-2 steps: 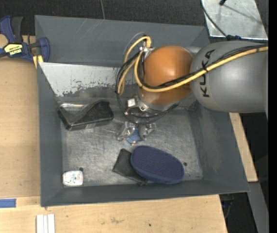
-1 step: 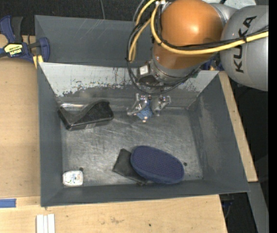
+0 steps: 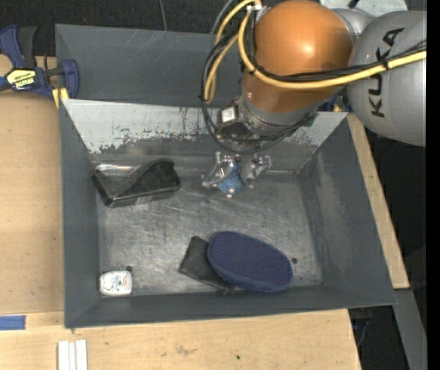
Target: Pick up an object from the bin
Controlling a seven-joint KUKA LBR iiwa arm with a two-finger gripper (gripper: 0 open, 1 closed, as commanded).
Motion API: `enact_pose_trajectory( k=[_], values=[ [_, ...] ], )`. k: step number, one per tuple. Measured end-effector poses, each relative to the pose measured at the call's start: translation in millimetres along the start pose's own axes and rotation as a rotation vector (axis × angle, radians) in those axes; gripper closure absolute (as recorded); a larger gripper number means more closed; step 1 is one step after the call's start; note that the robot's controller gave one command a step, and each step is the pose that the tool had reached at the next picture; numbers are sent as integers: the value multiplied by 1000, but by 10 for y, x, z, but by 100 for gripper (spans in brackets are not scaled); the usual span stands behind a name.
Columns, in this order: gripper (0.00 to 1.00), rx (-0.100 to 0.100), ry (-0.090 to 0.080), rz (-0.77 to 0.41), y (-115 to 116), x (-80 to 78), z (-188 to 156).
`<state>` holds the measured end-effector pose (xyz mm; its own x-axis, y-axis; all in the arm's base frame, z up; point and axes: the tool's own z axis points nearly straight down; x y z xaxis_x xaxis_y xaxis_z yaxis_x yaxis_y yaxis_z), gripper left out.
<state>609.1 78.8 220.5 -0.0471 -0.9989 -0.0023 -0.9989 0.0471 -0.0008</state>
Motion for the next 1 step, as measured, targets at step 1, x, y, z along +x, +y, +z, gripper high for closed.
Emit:
enact_pose_trajectory(
  k=[1],
  values=[
    [100,-1,1,1,1,2,0]
  ],
)
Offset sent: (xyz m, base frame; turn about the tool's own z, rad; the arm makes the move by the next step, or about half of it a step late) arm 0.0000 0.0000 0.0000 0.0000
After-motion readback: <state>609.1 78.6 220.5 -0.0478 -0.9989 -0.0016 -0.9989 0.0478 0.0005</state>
